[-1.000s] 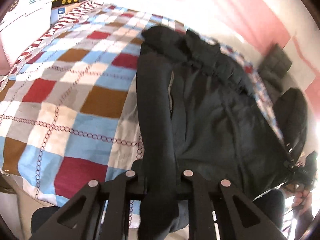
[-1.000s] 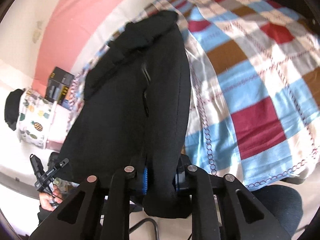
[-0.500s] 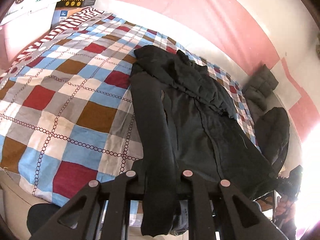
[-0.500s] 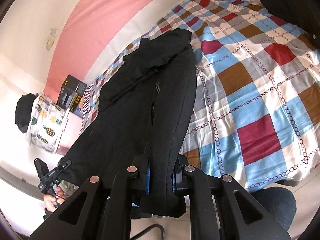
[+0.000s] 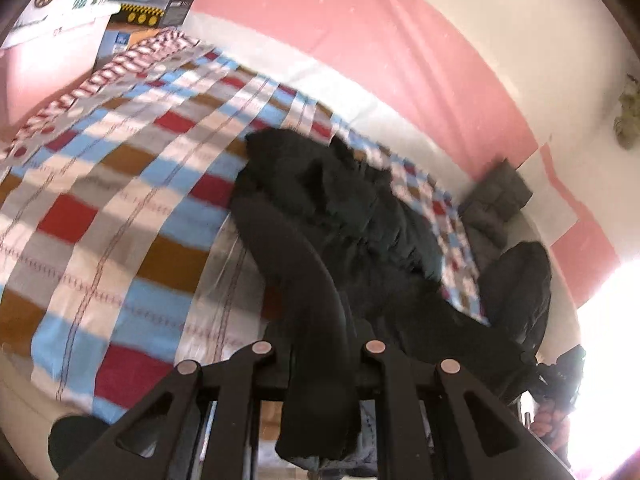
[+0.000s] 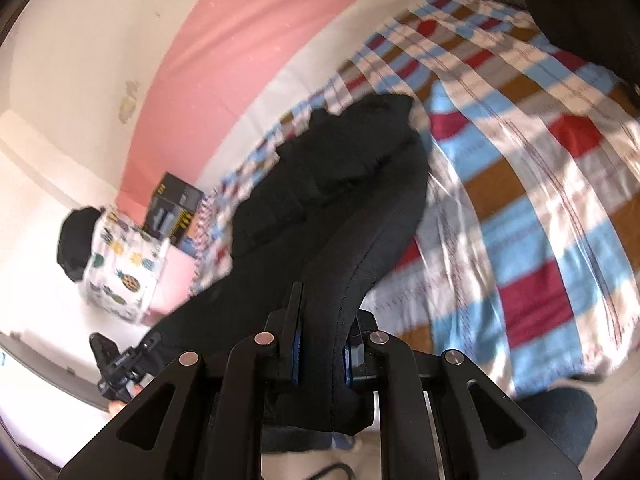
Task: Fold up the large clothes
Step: 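Lift the hem with both tools and fold it toward the collar, then lay the folded hem on the collar and open both tools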
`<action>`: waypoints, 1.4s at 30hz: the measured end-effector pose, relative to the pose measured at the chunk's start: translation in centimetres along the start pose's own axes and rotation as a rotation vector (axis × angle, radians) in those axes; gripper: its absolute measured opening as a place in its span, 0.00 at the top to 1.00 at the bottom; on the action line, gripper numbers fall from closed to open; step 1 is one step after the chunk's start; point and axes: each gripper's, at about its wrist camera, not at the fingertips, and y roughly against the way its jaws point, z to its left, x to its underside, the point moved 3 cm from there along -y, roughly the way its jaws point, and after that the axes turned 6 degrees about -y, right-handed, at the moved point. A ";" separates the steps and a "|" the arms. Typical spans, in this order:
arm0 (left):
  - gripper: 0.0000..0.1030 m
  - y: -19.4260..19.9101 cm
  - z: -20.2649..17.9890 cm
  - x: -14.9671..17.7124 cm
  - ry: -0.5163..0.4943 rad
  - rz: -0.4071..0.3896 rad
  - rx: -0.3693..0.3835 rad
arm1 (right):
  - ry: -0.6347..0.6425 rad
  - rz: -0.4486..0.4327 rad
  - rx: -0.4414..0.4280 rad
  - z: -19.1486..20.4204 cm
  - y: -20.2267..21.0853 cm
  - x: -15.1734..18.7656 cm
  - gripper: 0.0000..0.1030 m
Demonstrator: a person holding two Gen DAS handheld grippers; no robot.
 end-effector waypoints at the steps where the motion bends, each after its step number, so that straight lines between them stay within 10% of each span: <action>1: 0.86 0.0 -0.2 -0.8 -0.003 -0.014 0.006 | 0.001 -0.010 -0.012 0.3 0.1 -0.6 0.86; 23: 0.85 -13.8 -0.8 -21.0 -0.020 -0.102 -0.025 | 0.006 -0.116 -0.044 5.4 -12.0 -20.9 0.85; 42: 0.79 -35.2 5.3 -24.9 -0.006 0.121 -0.245 | -0.158 0.013 0.173 -3.1 -30.1 -29.3 0.78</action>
